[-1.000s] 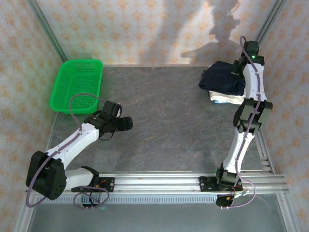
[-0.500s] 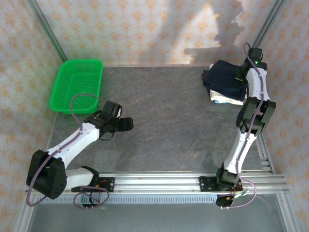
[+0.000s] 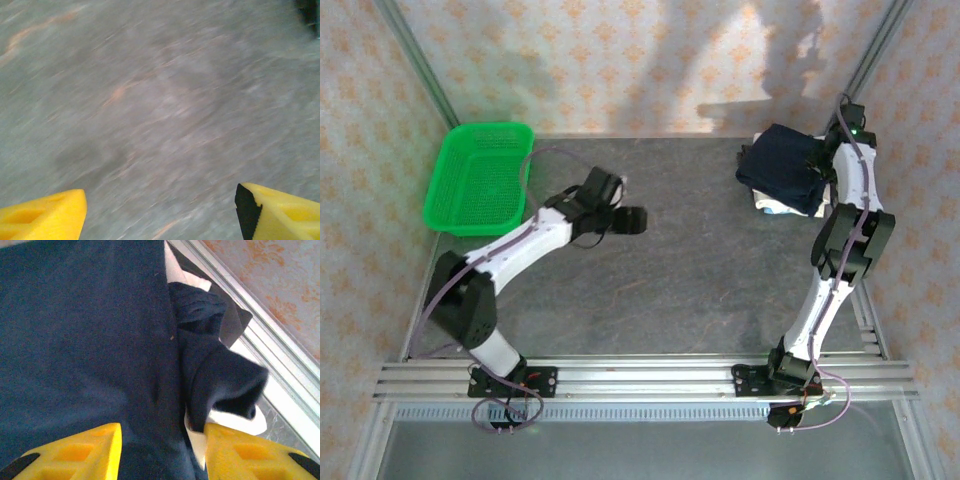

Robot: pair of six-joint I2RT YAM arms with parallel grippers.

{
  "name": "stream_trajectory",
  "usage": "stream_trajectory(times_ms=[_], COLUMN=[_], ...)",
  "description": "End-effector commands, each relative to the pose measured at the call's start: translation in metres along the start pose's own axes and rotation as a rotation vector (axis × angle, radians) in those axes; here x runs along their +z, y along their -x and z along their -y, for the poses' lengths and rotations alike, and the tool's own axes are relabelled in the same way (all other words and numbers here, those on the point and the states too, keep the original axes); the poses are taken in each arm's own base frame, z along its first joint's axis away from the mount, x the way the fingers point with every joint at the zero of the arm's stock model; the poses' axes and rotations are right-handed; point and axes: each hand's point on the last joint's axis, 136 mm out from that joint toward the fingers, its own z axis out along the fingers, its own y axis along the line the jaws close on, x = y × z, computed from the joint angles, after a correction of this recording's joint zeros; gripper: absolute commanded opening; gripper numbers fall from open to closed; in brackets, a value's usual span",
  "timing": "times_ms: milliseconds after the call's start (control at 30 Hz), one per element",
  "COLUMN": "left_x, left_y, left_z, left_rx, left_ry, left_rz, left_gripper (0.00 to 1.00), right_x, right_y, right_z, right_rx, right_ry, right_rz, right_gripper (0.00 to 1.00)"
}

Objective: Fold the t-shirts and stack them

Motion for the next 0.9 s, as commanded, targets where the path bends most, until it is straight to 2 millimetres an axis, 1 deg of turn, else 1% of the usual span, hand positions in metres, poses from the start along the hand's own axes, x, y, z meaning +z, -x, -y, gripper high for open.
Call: stream_trajectory(times_ms=[0, 33, 100, 133, 167, 200, 233, 367, 400, 533, 567, 667, 767, 867], left_x=[0.012, 0.019, 0.028, 0.032, 0.035, 0.044, 0.046, 0.051, 0.052, 0.051, 0.051, 0.048, 0.046, 0.048], left_y=[0.023, 0.025, 0.035, 0.036, 0.037, 0.033, 0.033, 0.025, 0.022, 0.009, 0.006, -0.001, -0.005, -0.011], left_z=[0.042, 0.049, 0.066, 0.071, 0.075, 0.075, 0.076, 0.068, 0.065, 0.053, 0.05, 0.042, 0.034, 0.028], left_rx=[0.065, 0.072, 0.083, 0.088, 0.093, 0.097, 0.101, 0.114, 0.117, 0.126, 0.127, 0.129, 0.127, 0.126], left_ry=[-0.066, -0.076, -0.11, -0.117, -0.121, -0.115, -0.117, -0.081, -0.072, -0.033, -0.019, 0.008, 0.037, 0.054], left_rz=[0.002, -0.006, -0.01, -0.018, -0.025, -0.046, -0.05, -0.085, -0.094, -0.127, -0.133, -0.146, -0.153, -0.167], left_gripper=[0.78, 0.78, 0.78, 0.77, 0.77, 0.77, 0.77, 0.77, 0.77, 0.77, 0.77, 0.77, 0.77, 0.77], right_x=[-0.037, -0.039, -0.041, -0.04, -0.038, -0.035, -0.032, -0.01, -0.007, 0.019, 0.022, 0.037, 0.056, 0.069], right_y=[0.006, 0.005, 0.003, 0.005, 0.006, 0.008, 0.011, 0.017, 0.022, 0.036, 0.041, 0.052, 0.055, 0.055], right_z=[0.008, 0.008, 0.014, 0.014, 0.017, 0.02, 0.02, 0.032, 0.033, 0.041, 0.038, 0.029, 0.029, 0.025], right_rx=[0.169, 0.2, 0.325, 0.368, 0.452, 0.516, 0.555, 0.693, 0.722, 0.816, 0.817, 0.808, 0.784, 0.748], right_ry=[0.042, 0.063, 0.138, 0.207, 0.263, 0.323, 0.375, 0.447, 0.474, 0.53, 0.551, 0.601, 0.569, 0.548], right_rz=[0.047, 0.063, 0.101, 0.118, 0.142, 0.161, 0.176, 0.219, 0.234, 0.285, 0.295, 0.288, 0.26, 0.206], right_gripper=[0.48, 0.48, 0.53, 0.54, 0.55, 0.57, 0.58, 0.61, 0.62, 0.65, 0.66, 0.67, 0.68, 0.68])
